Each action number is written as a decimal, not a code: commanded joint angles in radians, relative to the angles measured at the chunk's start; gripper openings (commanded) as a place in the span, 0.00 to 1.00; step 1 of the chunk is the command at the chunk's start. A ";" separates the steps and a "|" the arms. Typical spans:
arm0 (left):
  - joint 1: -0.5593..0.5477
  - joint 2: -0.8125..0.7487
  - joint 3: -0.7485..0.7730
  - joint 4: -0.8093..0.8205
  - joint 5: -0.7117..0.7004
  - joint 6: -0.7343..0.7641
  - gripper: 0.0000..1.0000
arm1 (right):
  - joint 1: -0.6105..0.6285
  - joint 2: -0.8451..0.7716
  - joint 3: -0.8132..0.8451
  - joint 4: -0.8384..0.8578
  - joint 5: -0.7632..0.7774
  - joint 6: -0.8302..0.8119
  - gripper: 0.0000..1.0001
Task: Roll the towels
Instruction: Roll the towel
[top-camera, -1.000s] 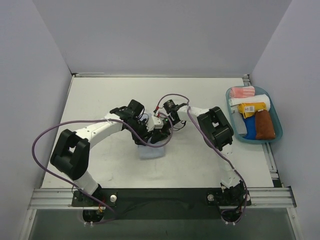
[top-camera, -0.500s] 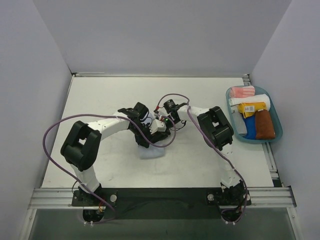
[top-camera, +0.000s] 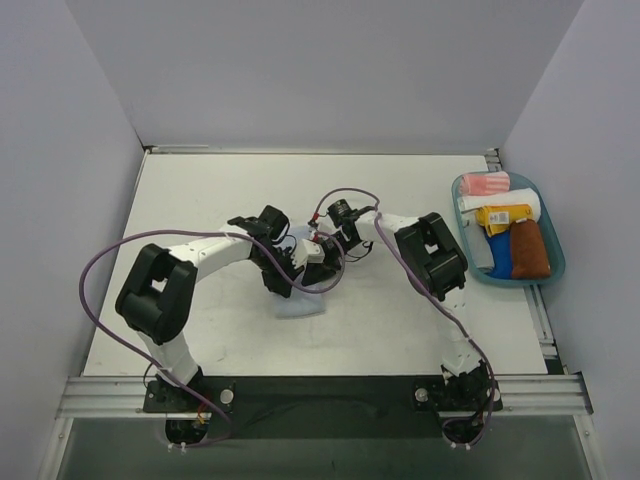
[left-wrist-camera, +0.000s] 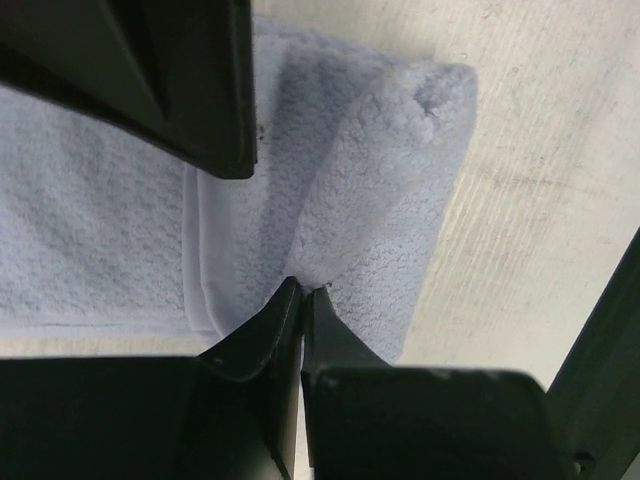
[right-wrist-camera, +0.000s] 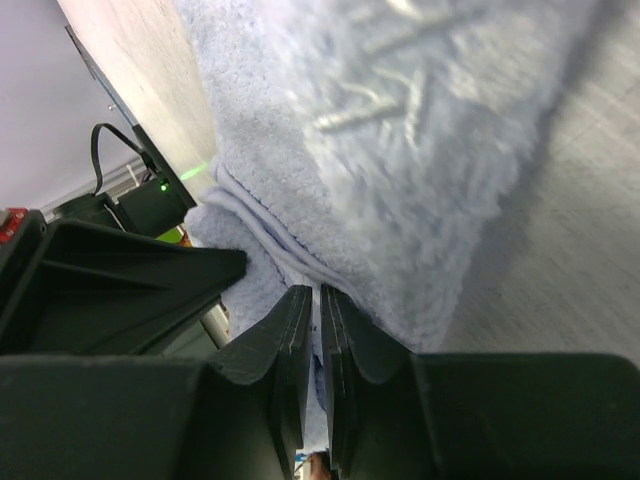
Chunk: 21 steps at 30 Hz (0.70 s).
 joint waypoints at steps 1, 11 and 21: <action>0.023 0.011 0.015 -0.027 -0.008 0.012 0.00 | -0.006 0.028 -0.024 -0.040 0.077 -0.026 0.12; 0.021 0.116 0.091 0.004 -0.021 0.000 0.07 | -0.024 0.019 -0.018 -0.042 0.079 -0.032 0.15; 0.021 -0.100 0.101 -0.062 0.044 -0.008 0.53 | -0.116 -0.147 0.008 -0.138 0.064 -0.123 0.38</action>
